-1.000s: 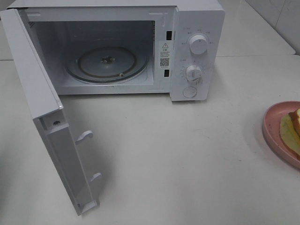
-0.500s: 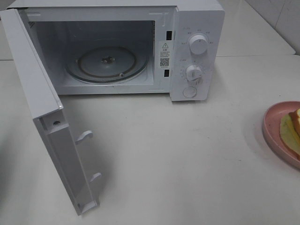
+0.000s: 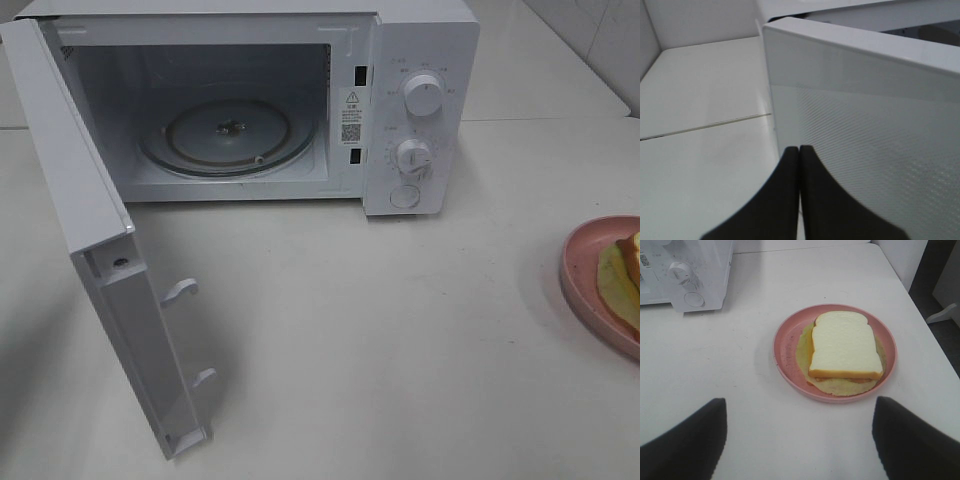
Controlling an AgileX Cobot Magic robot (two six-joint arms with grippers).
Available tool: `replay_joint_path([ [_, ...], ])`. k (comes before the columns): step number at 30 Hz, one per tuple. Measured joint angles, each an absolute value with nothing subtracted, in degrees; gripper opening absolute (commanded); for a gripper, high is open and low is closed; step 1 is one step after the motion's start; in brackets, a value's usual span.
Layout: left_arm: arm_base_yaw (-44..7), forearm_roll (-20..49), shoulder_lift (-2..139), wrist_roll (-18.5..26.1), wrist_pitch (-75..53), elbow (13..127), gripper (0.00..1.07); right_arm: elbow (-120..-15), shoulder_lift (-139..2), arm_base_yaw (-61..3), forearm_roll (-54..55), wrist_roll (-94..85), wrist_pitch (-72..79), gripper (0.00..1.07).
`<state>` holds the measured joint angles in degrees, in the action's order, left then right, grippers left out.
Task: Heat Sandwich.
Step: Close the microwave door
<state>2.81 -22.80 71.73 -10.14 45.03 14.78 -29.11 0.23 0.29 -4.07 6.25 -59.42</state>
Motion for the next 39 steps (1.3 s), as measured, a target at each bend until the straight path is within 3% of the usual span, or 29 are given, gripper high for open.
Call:
replay_joint_path([
  [8, -2.06, -25.84, 78.55, -10.31, 50.94, 15.87, 0.0, -29.11, 0.23, 0.29, -4.07, 6.25, -59.42, 0.76],
  [21, -15.41, -13.01, 85.6, -6.65, 54.43, 18.22, 0.0, -29.11, 0.23, 0.29, -4.01, 6.25, -59.42, 0.76],
  [25, -21.77, -2.18, 87.61, -3.38, 54.77, 20.34, 0.0, -29.11, 0.23, 0.29, -4.01, 6.25, -59.42, 0.76],
  [33, -29.56, 9.91, 91.16, 2.29, 54.89, 24.52, 0.0, -29.11, 0.23, 0.29, -4.01, 6.25, -59.42, 0.76],
  [39, -32.49, 12.2, 93.91, 2.92, 54.89, 27.73, 0.0, -29.11, 0.23, 0.29, -4.01, 6.25, -59.42, 0.76],
])
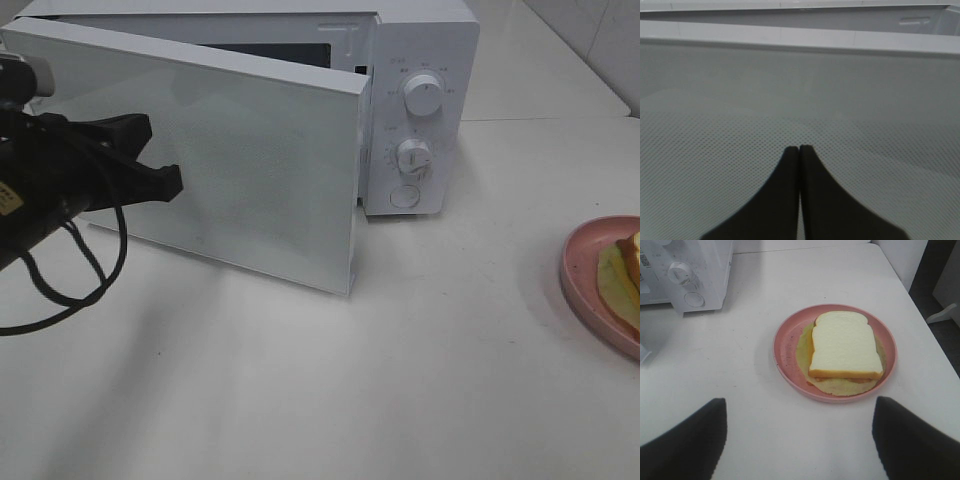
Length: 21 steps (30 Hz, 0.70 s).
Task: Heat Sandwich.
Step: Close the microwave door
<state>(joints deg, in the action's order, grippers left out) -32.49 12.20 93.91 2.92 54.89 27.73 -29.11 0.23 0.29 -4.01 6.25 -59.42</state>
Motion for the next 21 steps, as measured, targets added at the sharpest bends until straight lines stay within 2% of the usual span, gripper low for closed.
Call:
replay_joint_path([
  [7, -35.24, 13.64, 98.32, 2.98, 53.74, 33.52, 0.0, -29.11, 0.23, 0.29, -4.01, 6.25, -59.42, 0.76],
  [14, -37.07, 16.33, 101.76, 4.87, 49.85, 40.57, 0.0, -29.11, 0.23, 0.29, -4.01, 6.25, -59.42, 0.76],
  [20, -39.48, 21.49, 104.45, 9.22, 49.68, 46.29, 0.0, -29.11, 0.23, 0.29, -4.01, 6.25, -59.42, 0.76],
  [21, -40.16, 23.38, 105.25, 11.06, 49.56, 47.84, 0.0, -29.11, 0.23, 0.29, -4.01, 6.25, -59.42, 0.76],
])
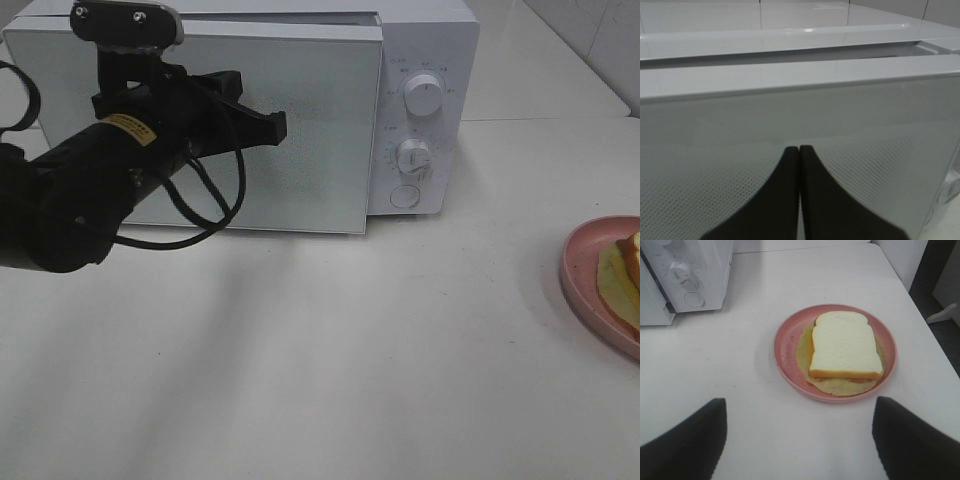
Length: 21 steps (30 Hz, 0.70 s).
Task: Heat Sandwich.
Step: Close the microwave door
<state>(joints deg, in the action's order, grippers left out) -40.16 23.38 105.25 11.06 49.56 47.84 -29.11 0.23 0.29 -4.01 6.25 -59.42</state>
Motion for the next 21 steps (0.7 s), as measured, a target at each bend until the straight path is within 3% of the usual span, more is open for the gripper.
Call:
replay_joint_path([
  [21, -42.11, 32.43, 112.87, 20.11, 43.89, 59.36, 0.0, -29.11, 0.23, 0.29, -4.01, 6.25, -59.42, 0.76],
])
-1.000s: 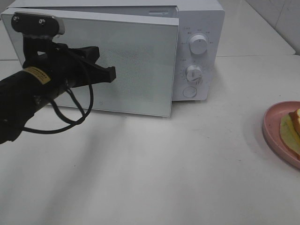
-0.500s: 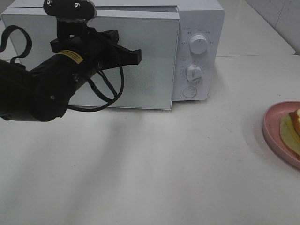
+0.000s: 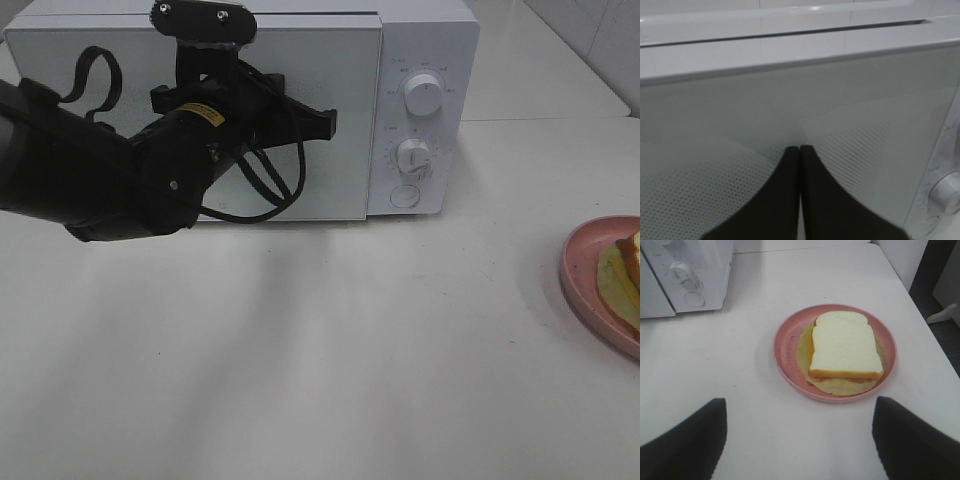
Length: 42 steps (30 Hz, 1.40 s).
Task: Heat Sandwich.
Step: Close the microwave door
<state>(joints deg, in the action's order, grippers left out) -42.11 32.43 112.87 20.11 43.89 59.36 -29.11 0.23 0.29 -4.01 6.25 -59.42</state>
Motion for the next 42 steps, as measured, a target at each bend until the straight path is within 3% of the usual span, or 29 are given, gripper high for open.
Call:
replay_joint_path([
  [10, -42.46, 34.61, 115.34, 22.46, 39.48, 64.06, 0.0, -29.11, 0.23, 0.29, -3.95, 6.25, -59.42, 0.76],
  [29, -42.46, 34.61, 115.34, 22.8, 38.73, 64.23, 0.0, -29.11, 0.23, 0.29, -3.9, 6.25, -59.42, 0.76],
  [39, -43.66, 37.36, 108.86, 23.55, 40.51, 55.06, 0.0, -29.11, 0.23, 0.29, -3.9, 6.25, -59.42, 0.76],
  [42, -43.83, 37.36, 107.03, 23.55, 38.04, 53.34, 0.12, -29.11, 0.23, 0.29, -3.9, 6.25, -59.42, 0.76],
])
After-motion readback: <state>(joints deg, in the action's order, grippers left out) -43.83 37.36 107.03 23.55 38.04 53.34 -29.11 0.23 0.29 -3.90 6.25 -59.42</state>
